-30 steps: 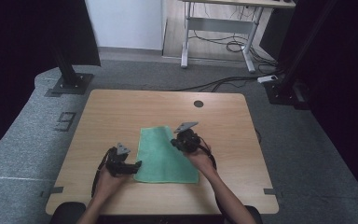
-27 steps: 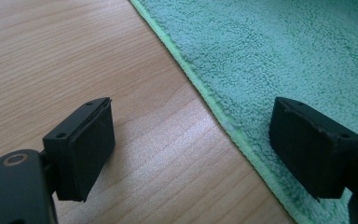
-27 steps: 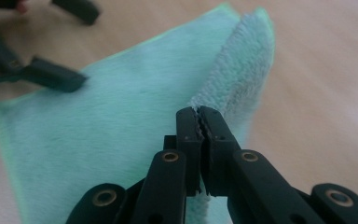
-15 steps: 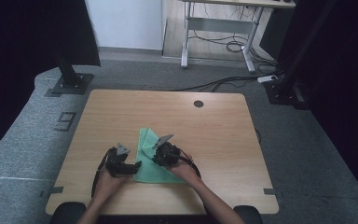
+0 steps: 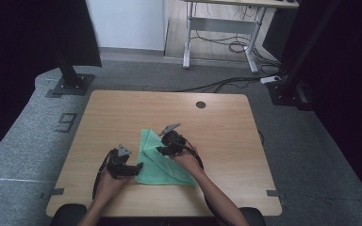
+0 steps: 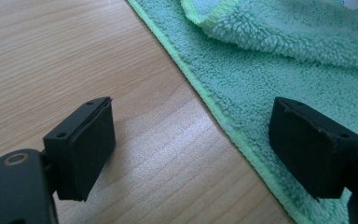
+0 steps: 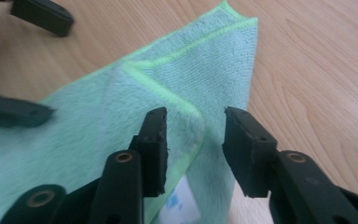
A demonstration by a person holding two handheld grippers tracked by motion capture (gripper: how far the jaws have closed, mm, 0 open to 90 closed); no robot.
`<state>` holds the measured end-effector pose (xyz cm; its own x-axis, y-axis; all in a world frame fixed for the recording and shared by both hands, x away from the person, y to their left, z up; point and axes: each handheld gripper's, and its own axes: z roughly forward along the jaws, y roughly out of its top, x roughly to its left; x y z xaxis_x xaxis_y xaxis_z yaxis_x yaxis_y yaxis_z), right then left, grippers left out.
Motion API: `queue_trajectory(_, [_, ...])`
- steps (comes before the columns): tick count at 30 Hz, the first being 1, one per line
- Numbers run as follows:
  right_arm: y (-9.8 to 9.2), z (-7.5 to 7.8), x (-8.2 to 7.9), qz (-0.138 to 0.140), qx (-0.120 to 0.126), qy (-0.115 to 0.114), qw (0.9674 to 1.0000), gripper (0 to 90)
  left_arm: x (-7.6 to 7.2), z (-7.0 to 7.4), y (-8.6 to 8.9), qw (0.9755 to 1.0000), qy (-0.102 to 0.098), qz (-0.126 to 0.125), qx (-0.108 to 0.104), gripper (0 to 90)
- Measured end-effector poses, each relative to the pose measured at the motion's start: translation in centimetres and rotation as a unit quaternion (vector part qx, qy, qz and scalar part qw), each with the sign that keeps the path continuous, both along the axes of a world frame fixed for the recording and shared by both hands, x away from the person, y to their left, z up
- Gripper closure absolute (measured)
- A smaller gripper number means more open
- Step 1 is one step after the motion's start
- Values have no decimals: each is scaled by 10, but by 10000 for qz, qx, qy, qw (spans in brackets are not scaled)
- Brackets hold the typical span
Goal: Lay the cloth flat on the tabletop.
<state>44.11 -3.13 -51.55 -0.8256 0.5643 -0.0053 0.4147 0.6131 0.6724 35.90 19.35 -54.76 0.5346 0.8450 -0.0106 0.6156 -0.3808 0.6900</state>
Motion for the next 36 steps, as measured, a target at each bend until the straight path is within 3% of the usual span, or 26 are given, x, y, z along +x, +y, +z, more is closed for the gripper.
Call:
queue_trajectory(3, [8,-12,4,15,-85,29,10000,581,0,0,0,10000,-3,5,-3,150])
queue_trajectory(5, [12,-17,3,62,-45,81,9999,701,0,0,0,10000,0,0,3,150])
queue_trajectory(6, [13,-17,2,64,-33,72,9999,755,0,0,0,10000,-1,0,4,150])
queue_trajectory(7, [13,-17,2,64,-33,72,9999,755,0,0,0,10000,-1,0,4,150])
queue_trajectory(8, [14,-13,-1,104,-169,-11,9998,830,0,0,0,10000,-2,2,-1,150])
queue_trajectory(11, [9,-3,-3,53,-245,-169,9995,842,0,0,0,10000,-6,1,-1,151])
queue_trajectory(15, [-3,10,1,-66,-146,-250,9996,845,0,0,0,10000,1,-1,2,151])
queue_trajectory(18, [-25,25,8,-345,-39,-334,9988,846,0,0,0,10000,0,4,5,151])
queue_trajectory(24, [-64,38,27,-791,-51,-477,9957,846,0,0,0,10000,2,1,2,150])
queue_trajectory(31, [-94,36,50,-1269,-49,-474,9908,818,0,0,0,10000,-5,5,-4,150])
queue_trajectory(33, [-105,29,58,-1476,-127,-431,9880,676,0,0,0,10000,-5,4,-3,150])
queue_trajectory(36, [-114,26,57,-1572,-58,-399,9867,575,0,0,0,10000,-5,7,-5,150])
